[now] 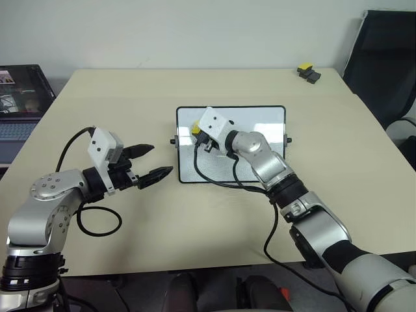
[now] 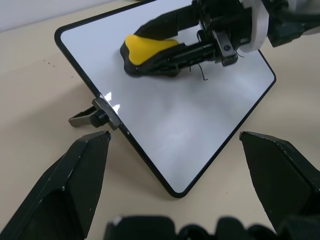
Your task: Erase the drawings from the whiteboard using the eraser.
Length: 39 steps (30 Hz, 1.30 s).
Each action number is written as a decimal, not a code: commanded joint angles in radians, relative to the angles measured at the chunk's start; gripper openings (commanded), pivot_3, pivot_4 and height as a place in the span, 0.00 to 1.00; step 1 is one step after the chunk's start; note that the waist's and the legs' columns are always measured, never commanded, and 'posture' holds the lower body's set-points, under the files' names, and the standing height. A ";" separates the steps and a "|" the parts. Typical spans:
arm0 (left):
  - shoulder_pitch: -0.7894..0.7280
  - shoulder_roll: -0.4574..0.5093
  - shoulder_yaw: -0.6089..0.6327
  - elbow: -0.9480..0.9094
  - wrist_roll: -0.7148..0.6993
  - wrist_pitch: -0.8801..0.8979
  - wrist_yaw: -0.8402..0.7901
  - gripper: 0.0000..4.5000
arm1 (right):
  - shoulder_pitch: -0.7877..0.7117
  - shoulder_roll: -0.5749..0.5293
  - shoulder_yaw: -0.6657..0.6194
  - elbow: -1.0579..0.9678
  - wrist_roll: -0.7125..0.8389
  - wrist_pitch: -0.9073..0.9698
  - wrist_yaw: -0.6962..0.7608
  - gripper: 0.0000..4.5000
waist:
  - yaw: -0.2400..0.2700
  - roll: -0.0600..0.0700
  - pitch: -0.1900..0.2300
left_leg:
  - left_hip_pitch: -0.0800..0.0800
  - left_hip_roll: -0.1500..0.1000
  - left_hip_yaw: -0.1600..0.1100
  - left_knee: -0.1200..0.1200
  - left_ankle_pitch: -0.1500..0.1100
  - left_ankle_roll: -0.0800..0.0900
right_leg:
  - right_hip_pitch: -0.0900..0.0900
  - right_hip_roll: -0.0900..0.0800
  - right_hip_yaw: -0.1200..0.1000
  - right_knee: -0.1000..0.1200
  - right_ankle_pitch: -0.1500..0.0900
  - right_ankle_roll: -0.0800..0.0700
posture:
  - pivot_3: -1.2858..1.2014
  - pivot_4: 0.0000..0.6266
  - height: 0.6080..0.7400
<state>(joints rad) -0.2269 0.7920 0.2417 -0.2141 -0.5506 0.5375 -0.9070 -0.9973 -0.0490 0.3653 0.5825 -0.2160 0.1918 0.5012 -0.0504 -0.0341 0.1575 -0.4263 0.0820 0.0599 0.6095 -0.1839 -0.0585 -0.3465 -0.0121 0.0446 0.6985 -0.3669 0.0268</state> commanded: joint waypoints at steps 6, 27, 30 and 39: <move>-0.013 0.004 0.010 -0.029 -0.013 -0.006 -0.003 1.00 | 0.052 -0.003 0.005 -0.037 -0.003 0.061 0.032 0.29 | 0.000 0.000 0.000 | 0.001 0.000 -0.001 0.000 0.000 0.000 | 0.003 0.000 0.000 0.000 0.000 0.000 | 0.52 0.24 1.00; -0.036 -0.013 -0.010 -0.006 -0.004 -0.015 -0.006 1.00 | 0.006 0.007 -0.083 -0.254 0.069 0.167 -0.056 0.29 | -0.002 0.000 0.003 | -0.007 0.000 0.000 -0.001 0.000 -0.001 | -0.006 0.000 0.000 -0.002 0.000 0.000 | 0.52 0.24 1.00; -0.036 -0.012 -0.012 -0.008 -0.005 -0.015 -0.007 1.00 | -0.020 0.024 -0.063 -0.180 0.048 0.116 -0.072 0.29 | -0.003 0.000 0.003 | -0.007 0.000 0.000 -0.001 0.000 -0.001 | -0.007 0.001 0.000 -0.002 0.000 0.000 | 0.52 0.24 1.00; -0.037 -0.007 -0.013 -0.012 -0.006 -0.014 -0.013 1.00 | -0.055 0.036 -0.051 0.018 0.023 0.002 -0.090 0.29 | -0.003 0.000 0.004 | -0.007 0.000 0.000 -0.001 0.000 -0.001 | -0.007 0.001 0.000 -0.002 0.000 0.000 | 0.52 0.24 1.00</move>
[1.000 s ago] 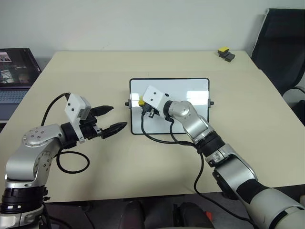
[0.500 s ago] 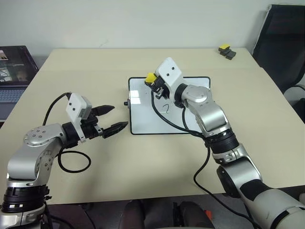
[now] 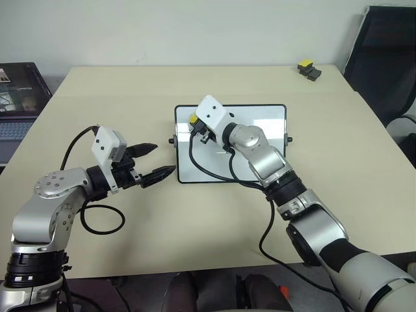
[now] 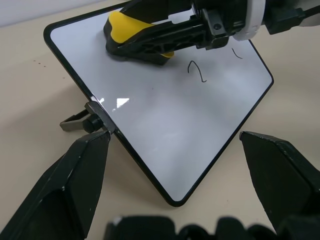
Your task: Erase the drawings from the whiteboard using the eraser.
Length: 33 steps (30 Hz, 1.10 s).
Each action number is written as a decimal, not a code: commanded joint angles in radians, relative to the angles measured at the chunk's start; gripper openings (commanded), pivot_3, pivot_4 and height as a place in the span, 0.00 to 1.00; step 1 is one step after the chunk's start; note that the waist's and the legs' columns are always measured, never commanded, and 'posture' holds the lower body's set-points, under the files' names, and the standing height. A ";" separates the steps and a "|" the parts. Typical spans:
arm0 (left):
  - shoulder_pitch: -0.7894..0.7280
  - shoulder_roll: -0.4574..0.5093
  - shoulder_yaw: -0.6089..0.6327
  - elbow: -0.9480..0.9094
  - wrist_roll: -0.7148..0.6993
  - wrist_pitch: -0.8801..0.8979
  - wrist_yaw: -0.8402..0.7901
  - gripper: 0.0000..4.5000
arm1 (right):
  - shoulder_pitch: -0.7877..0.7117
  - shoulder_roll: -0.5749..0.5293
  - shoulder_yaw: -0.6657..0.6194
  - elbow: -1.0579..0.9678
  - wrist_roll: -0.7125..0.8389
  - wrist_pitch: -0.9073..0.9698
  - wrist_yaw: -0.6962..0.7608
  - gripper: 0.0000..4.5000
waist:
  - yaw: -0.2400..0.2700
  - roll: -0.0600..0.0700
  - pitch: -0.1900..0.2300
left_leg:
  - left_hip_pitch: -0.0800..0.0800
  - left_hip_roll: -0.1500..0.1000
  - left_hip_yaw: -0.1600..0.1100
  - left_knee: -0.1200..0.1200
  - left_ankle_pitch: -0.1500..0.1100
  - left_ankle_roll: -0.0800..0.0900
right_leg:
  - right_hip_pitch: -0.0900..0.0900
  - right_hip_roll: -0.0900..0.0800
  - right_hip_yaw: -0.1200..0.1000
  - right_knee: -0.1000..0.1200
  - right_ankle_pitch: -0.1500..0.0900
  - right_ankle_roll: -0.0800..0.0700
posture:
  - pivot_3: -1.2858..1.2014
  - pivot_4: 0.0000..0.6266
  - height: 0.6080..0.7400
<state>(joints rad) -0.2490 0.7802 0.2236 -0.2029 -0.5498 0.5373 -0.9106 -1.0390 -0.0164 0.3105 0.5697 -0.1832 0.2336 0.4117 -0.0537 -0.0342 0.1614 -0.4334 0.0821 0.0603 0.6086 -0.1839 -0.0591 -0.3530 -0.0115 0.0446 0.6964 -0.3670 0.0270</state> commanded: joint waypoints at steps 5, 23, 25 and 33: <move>-0.015 0.007 0.007 -0.023 -0.007 -0.014 -0.012 1.00 | 0.048 -0.005 0.039 0.062 -0.024 -0.057 0.039 0.29 | -0.001 0.000 0.000 | 0.001 0.000 0.000 0.000 0.000 0.000 | 0.001 0.000 0.000 0.001 0.000 0.000 | 0.52 0.24 1.00; -0.034 0.002 -0.004 -0.012 0.000 -0.012 -0.019 1.00 | 0.112 0.010 0.037 -0.003 -0.014 -0.012 0.079 0.29 | -0.003 -0.001 -0.001 | 0.017 0.000 -0.002 0.000 0.001 -0.001 | 0.016 0.000 0.000 0.002 0.000 0.000 | 0.52 0.24 1.00; -0.035 0.000 -0.004 -0.010 0.001 -0.013 -0.018 1.00 | 0.107 0.005 0.024 -0.044 -0.009 0.006 0.082 0.29 | -0.003 -0.001 -0.001 | 0.016 0.000 -0.002 0.000 0.001 -0.001 | 0.016 0.000 0.000 0.002 0.000 0.000 | 0.52 0.24 1.00; -0.031 -0.003 -0.009 -0.013 -0.002 -0.014 -0.013 1.00 | 0.037 -0.038 -0.003 -0.097 -0.048 0.023 0.027 0.29 | 0.001 -0.001 0.002 | 0.010 0.000 -0.001 0.000 0.001 -0.001 | 0.011 -0.001 0.000 0.001 0.000 0.000 | 0.52 0.24 1.00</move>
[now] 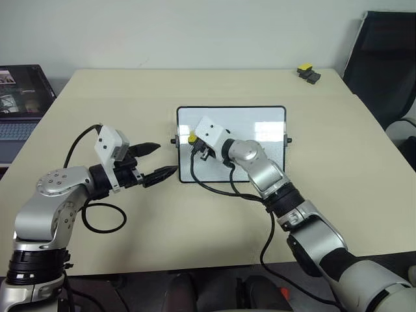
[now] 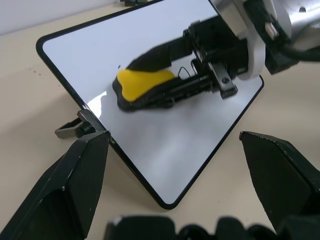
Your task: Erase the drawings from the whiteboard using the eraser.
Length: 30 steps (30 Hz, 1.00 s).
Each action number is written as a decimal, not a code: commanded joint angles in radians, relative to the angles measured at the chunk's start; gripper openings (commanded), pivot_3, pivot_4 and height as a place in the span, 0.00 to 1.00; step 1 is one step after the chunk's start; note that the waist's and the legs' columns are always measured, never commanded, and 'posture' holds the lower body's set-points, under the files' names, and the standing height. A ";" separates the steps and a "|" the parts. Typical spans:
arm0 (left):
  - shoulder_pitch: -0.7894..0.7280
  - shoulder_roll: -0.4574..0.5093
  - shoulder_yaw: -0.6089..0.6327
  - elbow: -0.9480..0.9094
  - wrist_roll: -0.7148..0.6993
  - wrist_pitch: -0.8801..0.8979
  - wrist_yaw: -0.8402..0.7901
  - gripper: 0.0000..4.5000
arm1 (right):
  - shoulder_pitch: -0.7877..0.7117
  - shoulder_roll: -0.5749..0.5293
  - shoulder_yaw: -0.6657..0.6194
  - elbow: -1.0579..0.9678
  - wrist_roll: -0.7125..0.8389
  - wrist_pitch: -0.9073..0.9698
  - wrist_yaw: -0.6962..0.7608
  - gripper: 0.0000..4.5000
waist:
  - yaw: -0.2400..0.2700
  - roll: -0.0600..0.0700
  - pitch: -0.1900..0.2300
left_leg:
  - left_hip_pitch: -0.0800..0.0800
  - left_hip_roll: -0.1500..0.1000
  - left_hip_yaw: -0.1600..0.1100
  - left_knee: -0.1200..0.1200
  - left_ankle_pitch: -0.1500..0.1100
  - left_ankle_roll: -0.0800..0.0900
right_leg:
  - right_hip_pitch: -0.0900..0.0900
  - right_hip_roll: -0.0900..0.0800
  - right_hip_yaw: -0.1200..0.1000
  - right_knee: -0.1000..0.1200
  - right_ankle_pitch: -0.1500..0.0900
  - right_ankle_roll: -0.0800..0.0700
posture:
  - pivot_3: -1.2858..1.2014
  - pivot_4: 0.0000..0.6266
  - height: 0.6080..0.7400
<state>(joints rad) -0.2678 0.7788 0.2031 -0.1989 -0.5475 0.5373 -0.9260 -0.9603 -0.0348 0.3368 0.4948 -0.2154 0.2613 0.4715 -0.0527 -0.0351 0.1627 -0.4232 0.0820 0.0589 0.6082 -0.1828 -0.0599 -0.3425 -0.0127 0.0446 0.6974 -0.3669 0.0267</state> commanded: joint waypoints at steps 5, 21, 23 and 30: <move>-0.019 0.008 0.004 -0.030 -0.009 -0.008 -0.011 1.00 | -0.117 -0.040 0.000 0.073 -0.049 -0.033 -0.049 0.29 | -0.002 -0.001 0.002 | -0.004 0.000 0.000 -0.001 0.000 0.000 | -0.004 0.000 0.000 0.000 0.000 0.000 | 0.52 0.24 1.00; -0.034 0.004 0.000 -0.025 -0.007 -0.010 -0.010 1.00 | -0.090 -0.088 0.110 0.104 -0.148 -0.073 0.046 0.29 | -0.002 -0.001 0.001 | -0.005 0.000 0.000 0.000 0.000 0.000 | -0.006 0.000 0.000 0.000 0.000 0.000 | 0.52 0.24 1.00; -0.035 0.003 -0.001 -0.024 -0.007 -0.010 -0.011 1.00 | -0.081 -0.088 0.117 0.095 -0.150 -0.067 0.058 0.29 | -0.002 -0.001 0.001 | -0.005 0.000 0.000 0.000 0.000 0.000 | -0.006 0.000 0.000 0.001 0.000 0.000 | 0.52 0.24 1.00; -0.036 0.003 -0.001 -0.024 -0.007 -0.009 -0.010 1.00 | -0.057 -0.093 0.142 0.070 -0.158 -0.047 0.106 0.28 | -0.002 -0.001 0.001 | -0.005 0.000 0.000 0.000 0.000 0.000 | -0.006 0.000 0.000 0.001 0.000 0.000 | 0.52 0.24 1.00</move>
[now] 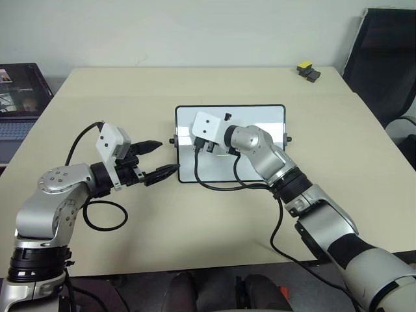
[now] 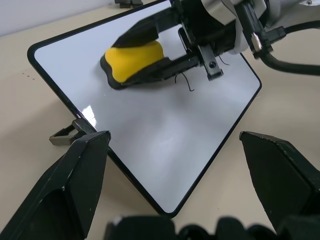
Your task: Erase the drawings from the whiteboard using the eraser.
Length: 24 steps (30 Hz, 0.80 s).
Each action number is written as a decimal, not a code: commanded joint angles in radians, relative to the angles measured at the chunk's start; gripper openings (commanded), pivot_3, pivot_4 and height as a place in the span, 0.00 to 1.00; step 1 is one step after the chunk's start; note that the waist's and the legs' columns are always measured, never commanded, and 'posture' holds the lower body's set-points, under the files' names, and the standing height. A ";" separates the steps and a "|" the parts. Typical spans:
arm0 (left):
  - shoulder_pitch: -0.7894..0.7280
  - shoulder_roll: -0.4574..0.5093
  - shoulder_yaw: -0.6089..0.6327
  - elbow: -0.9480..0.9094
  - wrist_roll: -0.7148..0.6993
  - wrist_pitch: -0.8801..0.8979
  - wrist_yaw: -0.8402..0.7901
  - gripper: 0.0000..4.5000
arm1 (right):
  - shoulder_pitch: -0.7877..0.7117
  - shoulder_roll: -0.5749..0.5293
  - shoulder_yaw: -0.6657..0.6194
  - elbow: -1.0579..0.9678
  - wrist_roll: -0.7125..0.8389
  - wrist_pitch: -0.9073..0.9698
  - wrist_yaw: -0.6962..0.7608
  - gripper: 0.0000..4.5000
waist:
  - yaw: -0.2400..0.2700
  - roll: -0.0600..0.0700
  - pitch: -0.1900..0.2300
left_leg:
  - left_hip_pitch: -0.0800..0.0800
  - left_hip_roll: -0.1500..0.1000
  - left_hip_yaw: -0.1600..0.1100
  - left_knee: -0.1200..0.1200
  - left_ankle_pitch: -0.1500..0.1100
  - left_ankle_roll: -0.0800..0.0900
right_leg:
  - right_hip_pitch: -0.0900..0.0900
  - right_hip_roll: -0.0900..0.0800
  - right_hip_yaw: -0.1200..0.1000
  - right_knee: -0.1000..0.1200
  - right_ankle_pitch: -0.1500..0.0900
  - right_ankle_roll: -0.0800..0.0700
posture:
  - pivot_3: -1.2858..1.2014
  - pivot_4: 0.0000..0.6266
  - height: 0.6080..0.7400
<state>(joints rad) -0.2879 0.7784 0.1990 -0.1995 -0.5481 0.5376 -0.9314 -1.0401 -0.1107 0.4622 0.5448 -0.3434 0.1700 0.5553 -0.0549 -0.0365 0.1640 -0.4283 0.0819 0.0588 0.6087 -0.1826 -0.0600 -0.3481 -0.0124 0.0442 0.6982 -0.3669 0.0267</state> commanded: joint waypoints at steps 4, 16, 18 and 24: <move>-0.016 0.005 0.004 -0.022 -0.006 -0.009 -0.005 1.00 | 0.011 -0.016 -0.019 -0.038 -0.001 0.074 0.036 0.28 | 0.001 0.000 0.000 | 0.000 0.000 0.000 0.000 0.000 0.000 | 0.000 0.000 0.000 0.000 0.000 0.000 | 0.52 0.24 1.00; -0.020 0.004 -0.002 -0.014 -0.003 -0.012 -0.010 1.00 | -0.018 -0.025 -0.062 -0.044 0.016 0.102 0.022 0.28 | 0.004 0.000 0.001 | -0.004 0.000 0.000 0.000 0.000 0.000 | -0.003 0.000 0.000 -0.001 0.000 0.000 | 0.52 0.24 1.00; -0.020 0.003 -0.002 -0.014 -0.004 -0.011 -0.009 1.00 | -0.008 -0.020 -0.047 -0.034 0.011 0.097 0.030 0.28 | 0.004 0.000 0.001 | -0.003 0.000 0.000 0.000 0.000 0.000 | -0.003 0.000 0.000 -0.001 0.000 0.000 | 0.52 0.24 1.00; -0.016 0.003 -0.003 -0.017 -0.005 -0.012 -0.007 1.00 | 0.016 -0.008 -0.013 -0.020 0.004 0.094 0.060 0.28 | 0.003 0.000 0.001 | -0.003 0.000 0.000 0.000 0.000 0.000 | -0.003 0.000 0.000 0.000 0.000 0.000 | 0.52 0.24 1.00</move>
<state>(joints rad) -0.2899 0.7784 0.1864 -0.1989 -0.5478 0.5376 -0.9329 -1.0420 -0.1144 0.4301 0.4976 -0.3248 0.2503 0.5992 -0.0517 -0.0369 0.1648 -0.4314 0.0820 0.0586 0.6088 -0.1824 -0.0602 -0.3510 -0.0121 0.0439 0.6983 -0.3668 0.0267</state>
